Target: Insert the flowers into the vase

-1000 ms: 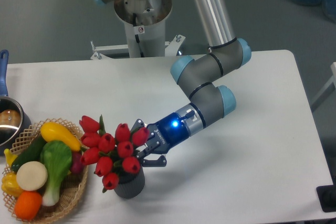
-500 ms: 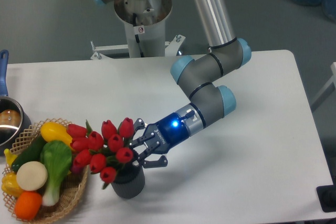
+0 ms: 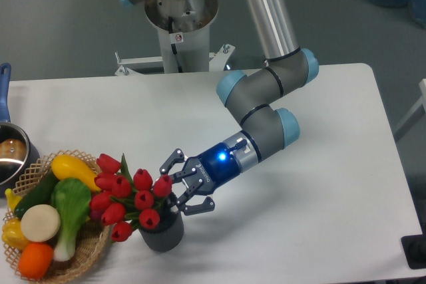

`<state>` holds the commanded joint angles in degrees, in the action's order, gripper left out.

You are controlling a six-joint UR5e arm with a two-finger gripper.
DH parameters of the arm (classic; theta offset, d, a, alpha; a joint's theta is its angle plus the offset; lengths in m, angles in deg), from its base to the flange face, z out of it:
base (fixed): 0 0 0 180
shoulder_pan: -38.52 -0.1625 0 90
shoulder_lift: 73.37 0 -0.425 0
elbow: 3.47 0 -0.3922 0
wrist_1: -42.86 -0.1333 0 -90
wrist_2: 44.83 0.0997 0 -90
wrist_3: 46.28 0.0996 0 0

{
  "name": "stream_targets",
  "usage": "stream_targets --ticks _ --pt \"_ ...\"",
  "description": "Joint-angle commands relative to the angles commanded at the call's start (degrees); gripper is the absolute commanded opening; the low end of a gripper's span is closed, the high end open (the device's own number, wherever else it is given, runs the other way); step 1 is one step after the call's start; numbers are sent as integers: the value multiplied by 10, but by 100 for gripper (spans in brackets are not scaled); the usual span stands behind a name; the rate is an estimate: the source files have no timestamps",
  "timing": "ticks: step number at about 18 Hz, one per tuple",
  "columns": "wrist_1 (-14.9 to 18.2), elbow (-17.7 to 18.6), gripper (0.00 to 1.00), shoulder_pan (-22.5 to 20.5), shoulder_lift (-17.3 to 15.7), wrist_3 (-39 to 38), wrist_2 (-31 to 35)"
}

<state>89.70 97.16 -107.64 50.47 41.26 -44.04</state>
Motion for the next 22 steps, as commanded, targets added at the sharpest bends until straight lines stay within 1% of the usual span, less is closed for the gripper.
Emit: stream_targets --ticks 1,2,3,4,6,8,9,10,13,16,18,21,22 --pt "0 0 63 -1 -1 0 0" --pt "0 0 76 -3 -3 0 0" --pt "0 1 94 -9 -6 -1 0" --pt "0 5 99 -15 -9 -2 0" --pt "0 17 99 -26 -31 -4 2" --pt "1 22 100 -37 -37 -4 8" --pt "0 23 100 -42 -46 -4 17" --pt "1 24 100 -47 -59 -5 38" --pt "1 24 100 -58 -97 -9 135" --pt "1 24 100 -69 -135 -21 192" --pt "2 24 100 -81 -167 -52 230" --pt "2 18 100 -97 -199 -116 262" --pt "2 15 100 -97 -211 -128 285"
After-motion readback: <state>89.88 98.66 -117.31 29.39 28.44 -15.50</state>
